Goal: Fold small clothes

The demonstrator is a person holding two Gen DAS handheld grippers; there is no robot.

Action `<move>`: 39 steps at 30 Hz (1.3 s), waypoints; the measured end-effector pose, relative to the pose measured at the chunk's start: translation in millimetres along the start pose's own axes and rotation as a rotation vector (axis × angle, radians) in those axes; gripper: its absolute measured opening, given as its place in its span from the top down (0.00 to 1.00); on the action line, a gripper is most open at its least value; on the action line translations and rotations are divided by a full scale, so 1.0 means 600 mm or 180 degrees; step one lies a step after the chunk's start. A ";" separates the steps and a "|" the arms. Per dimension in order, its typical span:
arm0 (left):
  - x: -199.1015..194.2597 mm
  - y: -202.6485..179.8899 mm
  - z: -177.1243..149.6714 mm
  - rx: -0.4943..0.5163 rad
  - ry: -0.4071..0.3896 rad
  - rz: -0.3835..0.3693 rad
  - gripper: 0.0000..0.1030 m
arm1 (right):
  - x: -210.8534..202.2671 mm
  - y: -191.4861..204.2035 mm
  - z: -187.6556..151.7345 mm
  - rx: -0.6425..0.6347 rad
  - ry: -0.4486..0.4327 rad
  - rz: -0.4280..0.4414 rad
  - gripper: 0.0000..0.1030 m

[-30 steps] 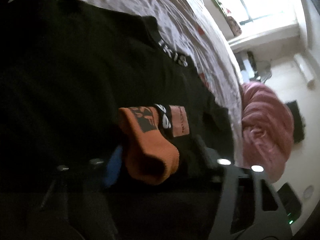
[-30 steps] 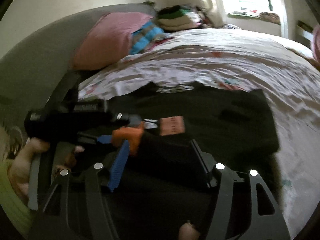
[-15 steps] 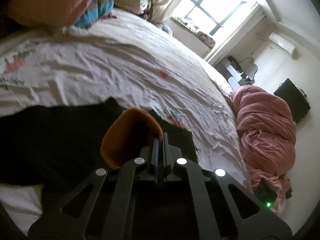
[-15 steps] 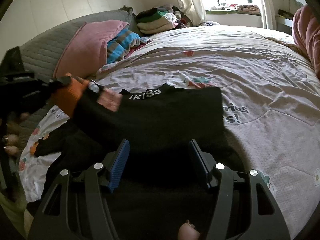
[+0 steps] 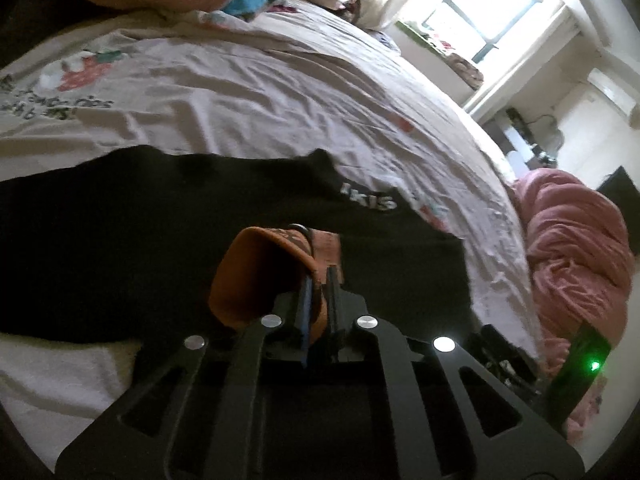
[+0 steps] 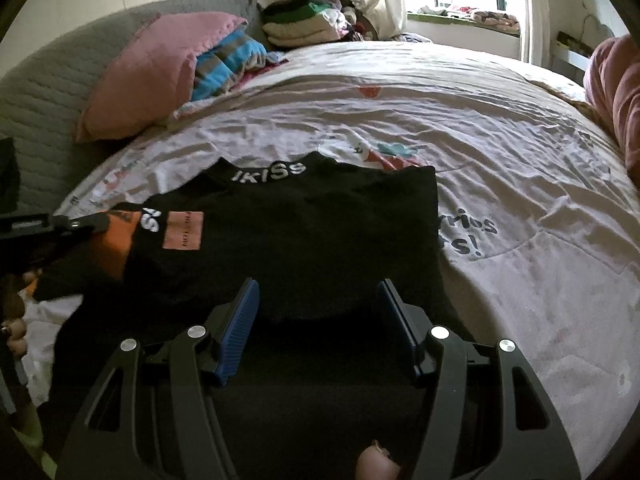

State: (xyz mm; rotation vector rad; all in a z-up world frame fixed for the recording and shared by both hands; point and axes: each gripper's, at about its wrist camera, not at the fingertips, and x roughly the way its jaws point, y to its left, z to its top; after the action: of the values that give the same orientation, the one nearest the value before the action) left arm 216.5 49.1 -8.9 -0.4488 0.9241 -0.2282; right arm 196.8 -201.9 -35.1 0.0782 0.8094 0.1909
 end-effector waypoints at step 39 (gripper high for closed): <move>-0.075 0.073 -0.052 0.0110 -0.0267 0.0769 0.22 | -0.020 0.102 0.005 -0.0213 -0.0098 0.0168 0.11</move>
State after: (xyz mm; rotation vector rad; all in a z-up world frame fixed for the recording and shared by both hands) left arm 164.6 96.3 -13.6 -0.3088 0.8821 -0.0051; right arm 182.3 -144.2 -16.0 0.0393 0.7701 0.2659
